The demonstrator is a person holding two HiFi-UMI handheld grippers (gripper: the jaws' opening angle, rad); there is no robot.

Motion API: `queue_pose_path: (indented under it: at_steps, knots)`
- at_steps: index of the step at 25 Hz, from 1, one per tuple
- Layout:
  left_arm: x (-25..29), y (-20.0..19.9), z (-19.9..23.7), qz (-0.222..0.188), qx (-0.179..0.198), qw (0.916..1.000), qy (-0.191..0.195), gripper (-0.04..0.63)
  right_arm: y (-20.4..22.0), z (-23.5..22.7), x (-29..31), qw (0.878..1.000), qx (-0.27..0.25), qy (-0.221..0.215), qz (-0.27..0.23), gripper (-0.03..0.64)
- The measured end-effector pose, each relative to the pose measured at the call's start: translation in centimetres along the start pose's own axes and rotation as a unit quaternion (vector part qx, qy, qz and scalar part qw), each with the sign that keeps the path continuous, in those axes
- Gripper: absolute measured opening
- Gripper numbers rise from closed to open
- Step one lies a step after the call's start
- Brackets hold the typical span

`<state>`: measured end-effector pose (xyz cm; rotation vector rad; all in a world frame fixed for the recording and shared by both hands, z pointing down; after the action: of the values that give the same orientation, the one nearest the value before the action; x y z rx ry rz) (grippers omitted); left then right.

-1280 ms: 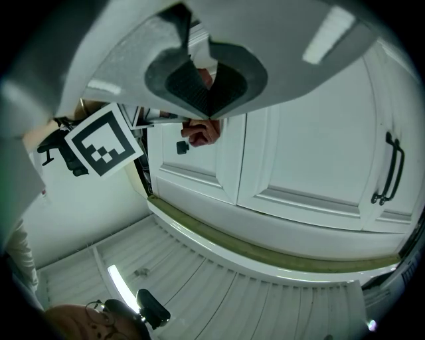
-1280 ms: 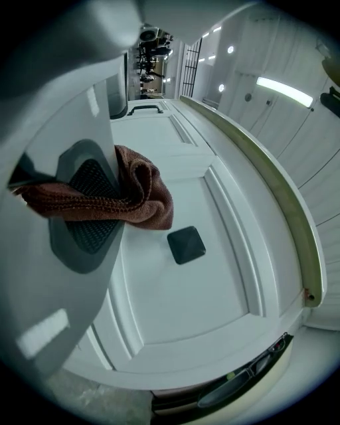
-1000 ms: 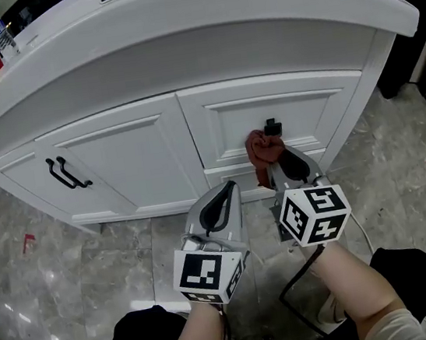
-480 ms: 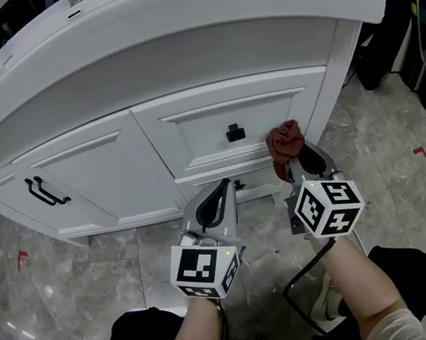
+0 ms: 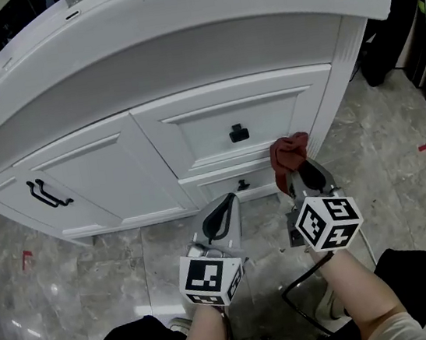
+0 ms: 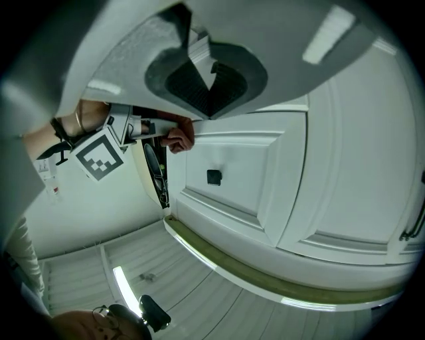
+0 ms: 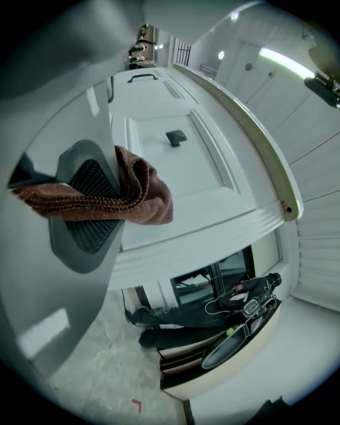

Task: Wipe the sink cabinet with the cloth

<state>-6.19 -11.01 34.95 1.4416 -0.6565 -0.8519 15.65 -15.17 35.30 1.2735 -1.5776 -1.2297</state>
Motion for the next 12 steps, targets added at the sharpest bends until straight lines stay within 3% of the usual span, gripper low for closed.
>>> queue_pose_path:
  at_steps: [7,12]
  knots:
    - [-4.4,0.5,2.9,-0.019,-0.017,0.9979,-0.060,0.000,5.4,9.2,2.2,0.991,-0.015,-0.124,0.038,0.091]
    - [-7.1,1.3,5.6,-0.021,-0.031,0.9939,-0.104,0.000,9.1,14.8,4.0,0.982,-0.013,-0.175,0.074,0.091]
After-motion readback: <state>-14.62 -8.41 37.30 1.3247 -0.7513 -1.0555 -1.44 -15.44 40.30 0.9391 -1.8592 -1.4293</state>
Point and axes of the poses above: the fingertips, and each gripper's own axes: x forward along the fingers, z to its left, y out of its underside, the point moved 10 cm from there along -x, backward along the fingers, and after that the axes turned 8 degrees about -z, right-handed, at the moved point
